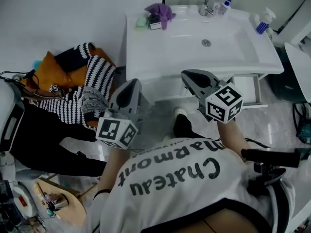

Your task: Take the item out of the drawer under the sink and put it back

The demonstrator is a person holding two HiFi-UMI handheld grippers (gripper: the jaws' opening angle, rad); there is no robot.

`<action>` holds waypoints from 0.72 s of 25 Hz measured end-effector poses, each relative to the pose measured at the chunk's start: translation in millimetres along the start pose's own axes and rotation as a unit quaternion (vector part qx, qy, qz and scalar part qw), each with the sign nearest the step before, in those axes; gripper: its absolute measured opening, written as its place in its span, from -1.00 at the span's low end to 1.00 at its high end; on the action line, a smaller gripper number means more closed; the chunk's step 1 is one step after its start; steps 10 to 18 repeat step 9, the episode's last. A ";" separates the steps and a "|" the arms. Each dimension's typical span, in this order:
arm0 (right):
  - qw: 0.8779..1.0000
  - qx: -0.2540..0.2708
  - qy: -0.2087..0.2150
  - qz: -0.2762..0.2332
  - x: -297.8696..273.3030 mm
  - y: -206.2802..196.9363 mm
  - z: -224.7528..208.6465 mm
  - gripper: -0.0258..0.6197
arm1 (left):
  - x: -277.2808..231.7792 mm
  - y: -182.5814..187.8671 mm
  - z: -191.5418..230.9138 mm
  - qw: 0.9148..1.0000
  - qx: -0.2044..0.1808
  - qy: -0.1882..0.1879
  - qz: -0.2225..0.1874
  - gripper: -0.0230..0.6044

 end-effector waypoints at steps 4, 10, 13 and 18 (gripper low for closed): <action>1.000 0.002 0.001 -0.002 1.4 1.0 3.8 -0.89 | 4.6 0.5 -0.1 1.000 0.001 0.002 -0.004 -0.90; 1.000 0.005 0.004 0.003 -0.3 3.3 9.1 -0.89 | 7.5 4.3 0.5 1.000 -0.002 0.001 -0.005 -0.90; 1.000 0.005 0.004 0.003 -0.3 3.3 9.1 -0.89 | 7.5 4.3 0.5 1.000 -0.002 0.001 -0.005 -0.90; 1.000 0.005 0.004 0.003 -0.3 3.3 9.1 -0.89 | 7.5 4.3 0.5 1.000 -0.002 0.001 -0.005 -0.90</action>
Point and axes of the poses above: the fingertips, and each gripper's own axes: x backward along the fingers, z to its left, y out of its top, the point moved 8 cm from there along x, backward along the fingers, and after that the axes turned 15 degrees about z, right-handed, at the moved point
